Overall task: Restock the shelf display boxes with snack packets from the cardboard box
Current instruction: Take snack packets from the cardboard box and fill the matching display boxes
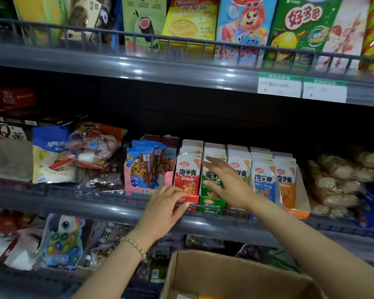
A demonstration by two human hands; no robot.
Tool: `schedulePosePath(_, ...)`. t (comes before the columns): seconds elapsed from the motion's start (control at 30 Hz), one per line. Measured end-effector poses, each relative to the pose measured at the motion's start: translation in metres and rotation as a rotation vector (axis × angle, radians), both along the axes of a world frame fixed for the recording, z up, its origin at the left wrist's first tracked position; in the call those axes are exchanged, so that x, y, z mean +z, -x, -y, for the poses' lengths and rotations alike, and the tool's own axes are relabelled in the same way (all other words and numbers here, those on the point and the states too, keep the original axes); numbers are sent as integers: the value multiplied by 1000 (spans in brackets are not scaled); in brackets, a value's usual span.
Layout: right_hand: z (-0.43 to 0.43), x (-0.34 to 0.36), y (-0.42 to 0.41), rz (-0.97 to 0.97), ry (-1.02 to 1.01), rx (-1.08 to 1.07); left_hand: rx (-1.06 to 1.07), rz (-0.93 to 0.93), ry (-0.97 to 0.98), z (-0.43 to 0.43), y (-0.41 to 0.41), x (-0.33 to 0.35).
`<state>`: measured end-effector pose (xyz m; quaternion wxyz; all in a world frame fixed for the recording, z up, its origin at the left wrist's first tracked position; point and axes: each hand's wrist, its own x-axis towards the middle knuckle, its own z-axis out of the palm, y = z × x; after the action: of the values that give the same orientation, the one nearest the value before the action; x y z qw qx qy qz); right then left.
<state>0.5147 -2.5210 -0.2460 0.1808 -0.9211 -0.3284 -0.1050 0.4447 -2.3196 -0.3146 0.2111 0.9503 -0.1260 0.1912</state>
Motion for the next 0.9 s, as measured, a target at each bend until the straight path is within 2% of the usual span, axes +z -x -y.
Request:
schedulePosePath(0.13, 42, -23, 40, -76, 5, 45, -78, -26, -15, 23, 31, -8)
schedulePosePath(0.27, 83, -65, 81, -234, -35, 38, -146, -127, -85, 46, 56, -34)
schedulePosePath(0.57, 152, -192, 130, -662, 50, -177, -167, -551, -216, 83, 69, -125)
schedulePosePath(0.7, 160, -239, 122, -938, -214, -399, -161, -757, -236, 98, 62, -156)
schedulePosePath(0.8, 158, -261, 113, -1016, -358, -606, -144, -861, -284, 109, 56, -176)
schedulePosePath(0.9, 153, -281, 111, -1069, -384, -741, -152, -950, -327, 118, 53, -194)
